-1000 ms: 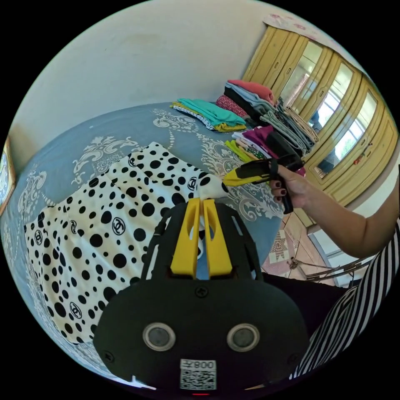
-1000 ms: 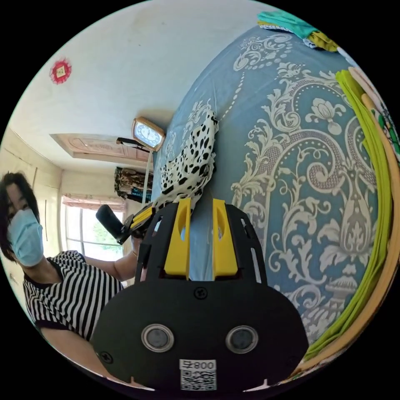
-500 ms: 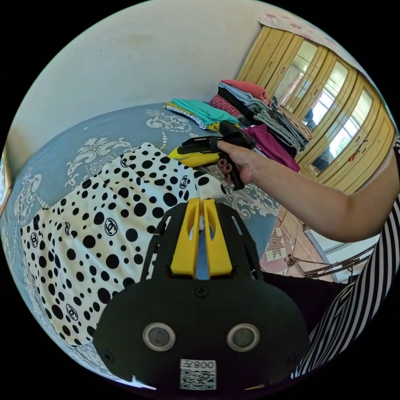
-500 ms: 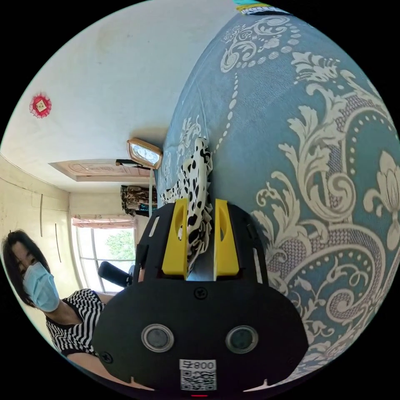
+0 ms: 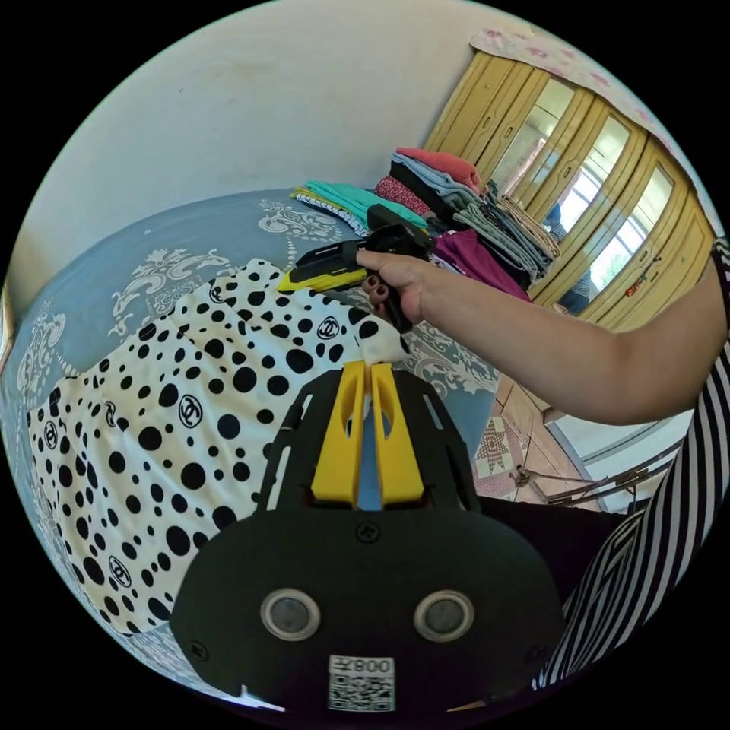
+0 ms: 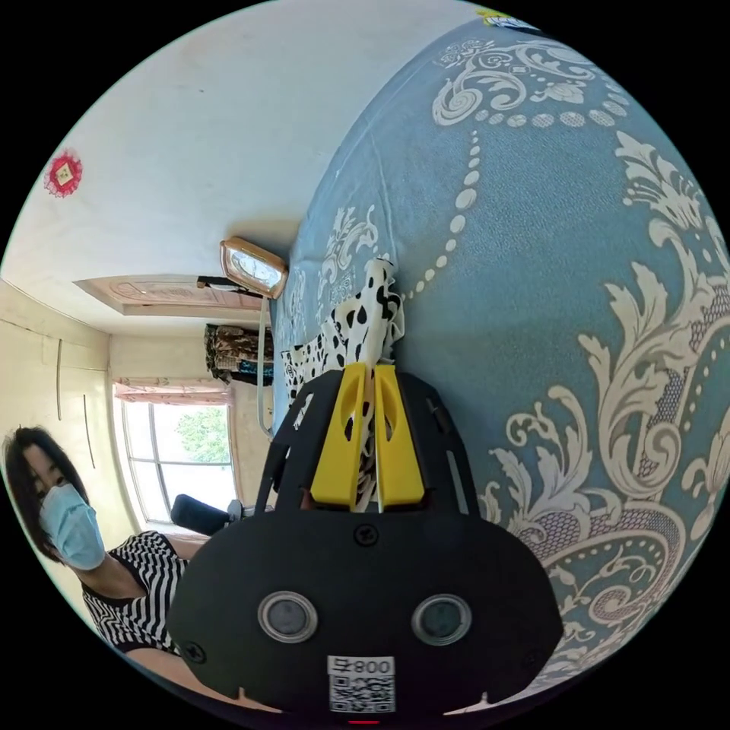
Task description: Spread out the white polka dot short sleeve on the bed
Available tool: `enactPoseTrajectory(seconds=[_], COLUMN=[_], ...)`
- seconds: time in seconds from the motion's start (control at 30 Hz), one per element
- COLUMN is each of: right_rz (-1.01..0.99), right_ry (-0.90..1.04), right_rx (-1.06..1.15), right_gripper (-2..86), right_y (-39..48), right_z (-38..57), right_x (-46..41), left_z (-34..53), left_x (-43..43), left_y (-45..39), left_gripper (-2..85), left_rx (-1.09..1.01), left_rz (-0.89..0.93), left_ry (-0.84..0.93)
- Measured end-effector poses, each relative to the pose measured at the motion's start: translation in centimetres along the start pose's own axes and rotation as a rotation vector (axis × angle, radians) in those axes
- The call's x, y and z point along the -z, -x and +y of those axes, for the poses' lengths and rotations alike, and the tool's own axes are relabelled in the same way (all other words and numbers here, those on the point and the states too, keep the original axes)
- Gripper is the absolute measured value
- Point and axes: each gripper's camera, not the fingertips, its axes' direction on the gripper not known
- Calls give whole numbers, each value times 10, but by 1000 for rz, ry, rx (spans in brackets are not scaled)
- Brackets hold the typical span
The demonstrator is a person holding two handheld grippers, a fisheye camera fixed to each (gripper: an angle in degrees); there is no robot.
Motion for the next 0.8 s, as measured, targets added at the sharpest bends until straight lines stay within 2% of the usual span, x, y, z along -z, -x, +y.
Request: enactPoseTrajectory(seconds=[0.2, 0.43, 0.8], right_rz=[-53, -31, 82], right_ry=[-68, -78, 147], right_rx=[66, 234, 454], right_gripper=[17, 16, 16], right_y=[23, 89, 167], right_z=[7, 4, -16], right_x=[-31, -108, -345], left_z=[5, 35, 143], left_x=[68, 187, 348], left_y=[19, 76, 177], left_gripper=[13, 12, 12], left_rx=[56, 286, 742], left_rz=[26, 106, 150], left_ry=[-77, -256, -491])
